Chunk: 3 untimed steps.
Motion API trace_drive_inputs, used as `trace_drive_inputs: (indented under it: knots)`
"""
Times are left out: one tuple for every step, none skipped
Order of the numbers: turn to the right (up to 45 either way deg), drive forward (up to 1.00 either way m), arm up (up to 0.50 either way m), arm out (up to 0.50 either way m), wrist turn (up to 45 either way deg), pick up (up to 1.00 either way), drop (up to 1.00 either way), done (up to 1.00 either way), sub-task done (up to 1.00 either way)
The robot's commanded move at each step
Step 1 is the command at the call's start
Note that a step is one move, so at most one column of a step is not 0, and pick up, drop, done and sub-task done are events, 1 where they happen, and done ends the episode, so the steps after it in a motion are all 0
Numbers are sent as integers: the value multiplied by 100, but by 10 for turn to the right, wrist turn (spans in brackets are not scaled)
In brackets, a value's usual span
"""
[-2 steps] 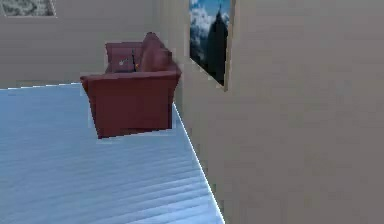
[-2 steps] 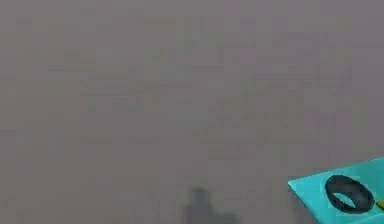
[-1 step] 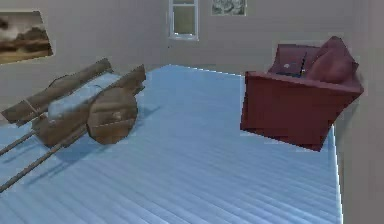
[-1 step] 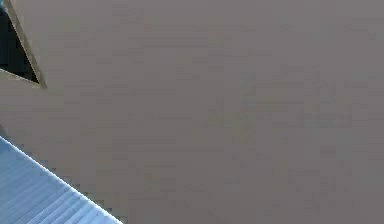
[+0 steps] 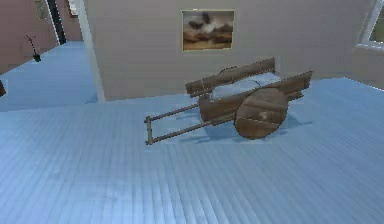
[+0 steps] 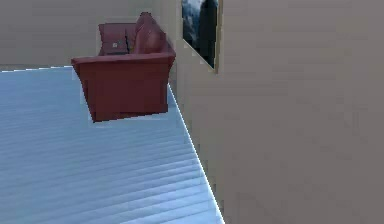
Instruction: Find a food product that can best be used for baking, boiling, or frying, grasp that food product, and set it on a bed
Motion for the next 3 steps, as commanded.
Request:
trace_drive_inputs:
  knots:
    - [-120,0,0,0,0,0,0,0,0]
    - [0,15,0,0,0,0,0,0,0]
    - [-210,0,0,0,0,0,0,0,0]
